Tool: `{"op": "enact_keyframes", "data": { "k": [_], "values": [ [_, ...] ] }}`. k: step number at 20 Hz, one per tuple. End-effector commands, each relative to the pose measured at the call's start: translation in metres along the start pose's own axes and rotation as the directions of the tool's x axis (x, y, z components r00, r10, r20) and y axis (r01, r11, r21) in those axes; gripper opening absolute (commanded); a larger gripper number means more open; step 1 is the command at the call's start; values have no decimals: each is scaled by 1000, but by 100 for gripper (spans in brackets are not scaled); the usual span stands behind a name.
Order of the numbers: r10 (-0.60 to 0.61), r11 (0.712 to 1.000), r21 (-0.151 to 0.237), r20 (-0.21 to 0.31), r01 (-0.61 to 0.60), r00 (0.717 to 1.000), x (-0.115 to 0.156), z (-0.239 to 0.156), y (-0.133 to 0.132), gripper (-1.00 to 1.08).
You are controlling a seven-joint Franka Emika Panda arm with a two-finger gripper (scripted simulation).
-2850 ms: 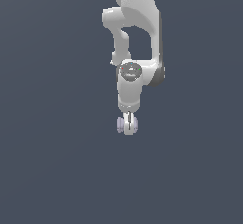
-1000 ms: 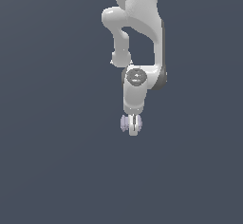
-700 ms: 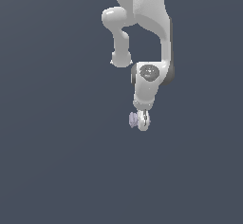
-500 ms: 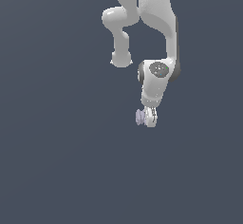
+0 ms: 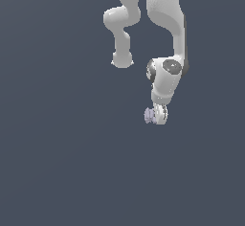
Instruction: Pick up the object and move it to a goal position.
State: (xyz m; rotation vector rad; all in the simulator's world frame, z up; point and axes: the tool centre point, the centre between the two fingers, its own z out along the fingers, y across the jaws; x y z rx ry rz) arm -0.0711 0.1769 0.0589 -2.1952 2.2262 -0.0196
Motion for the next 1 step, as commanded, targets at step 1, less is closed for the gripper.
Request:
{"op": "enact_keyframes", "data": {
  "k": [1],
  "values": [
    [-21,1000,-19,-2,20,1000,-13,8,12,-100]
  ]
}}
